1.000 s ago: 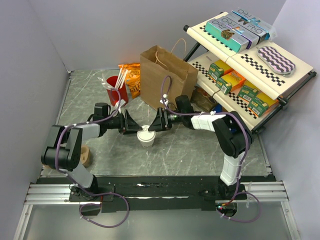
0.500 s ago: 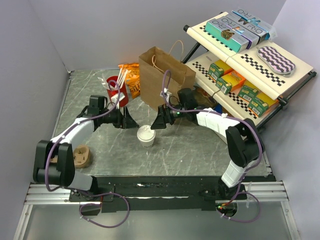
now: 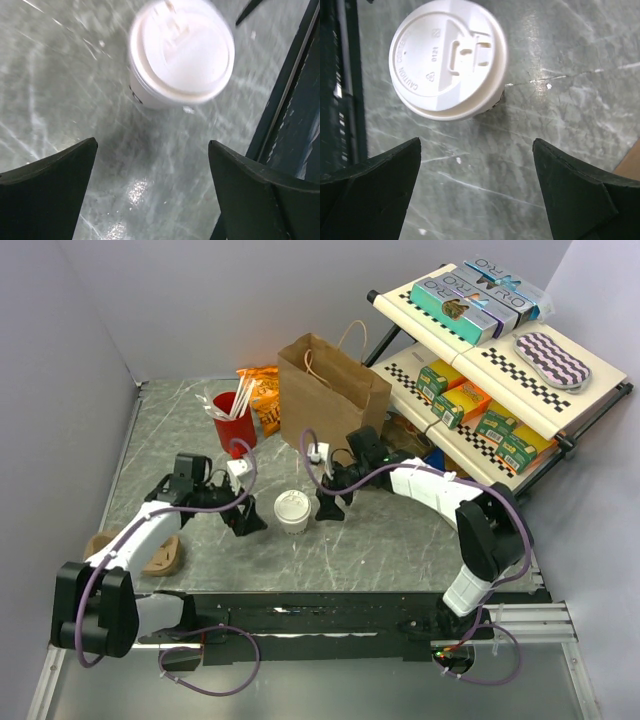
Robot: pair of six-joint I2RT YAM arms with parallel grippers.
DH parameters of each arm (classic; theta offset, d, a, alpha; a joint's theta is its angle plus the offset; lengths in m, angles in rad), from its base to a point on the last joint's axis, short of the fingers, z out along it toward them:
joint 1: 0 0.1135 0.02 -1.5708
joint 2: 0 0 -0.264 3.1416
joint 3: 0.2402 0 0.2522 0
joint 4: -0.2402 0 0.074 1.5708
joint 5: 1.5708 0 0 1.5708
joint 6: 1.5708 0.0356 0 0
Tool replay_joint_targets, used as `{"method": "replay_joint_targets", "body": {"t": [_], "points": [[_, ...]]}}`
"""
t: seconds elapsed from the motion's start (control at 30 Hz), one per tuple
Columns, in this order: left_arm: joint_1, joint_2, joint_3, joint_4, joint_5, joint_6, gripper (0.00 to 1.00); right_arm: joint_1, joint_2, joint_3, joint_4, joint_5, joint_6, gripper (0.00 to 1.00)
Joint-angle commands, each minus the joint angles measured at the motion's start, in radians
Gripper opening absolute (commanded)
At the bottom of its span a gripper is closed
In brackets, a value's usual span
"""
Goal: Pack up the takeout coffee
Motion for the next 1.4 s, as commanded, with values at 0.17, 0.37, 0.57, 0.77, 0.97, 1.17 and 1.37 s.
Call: {"method": "replay_joint_targets", "body": {"t": [0.17, 0.37, 0.57, 0.77, 0.97, 1.17, 1.37], "points": [[-0.098, 0.069, 0.029, 0.113, 0.006, 0.121, 1.0, 0.087, 0.026, 0.055, -0.042, 0.015, -0.253, 1.0], [-0.065, 0.008, 0.078, -0.051, -0.026, 0.081, 0.99, 0.123, 0.093, 0.084, 0.007, -0.005, -0.186, 1.0], [0.072, -0.199, 0.106, -0.175, -0.046, 0.025, 0.99, 0.144, 0.165, 0.135, 0.05, -0.014, -0.106, 1.0], [0.144, -0.328, 0.176, -0.199, -0.104, -0.102, 0.99, 0.167, 0.218, 0.159, 0.108, -0.028, -0.026, 0.98], [0.188, -0.375, 0.276, -0.232, -0.139, -0.186, 0.99, 0.193, 0.277, 0.205, 0.202, -0.02, 0.037, 0.95], [0.234, -0.401, 0.398, -0.323, -0.216, -0.203, 0.99, 0.224, 0.375, 0.334, 0.249, 0.014, 0.1, 0.94], [0.262, -0.404, 0.518, -0.398, -0.236, -0.244, 1.0, 0.255, 0.486, 0.466, 0.309, 0.053, 0.189, 0.93]]}}
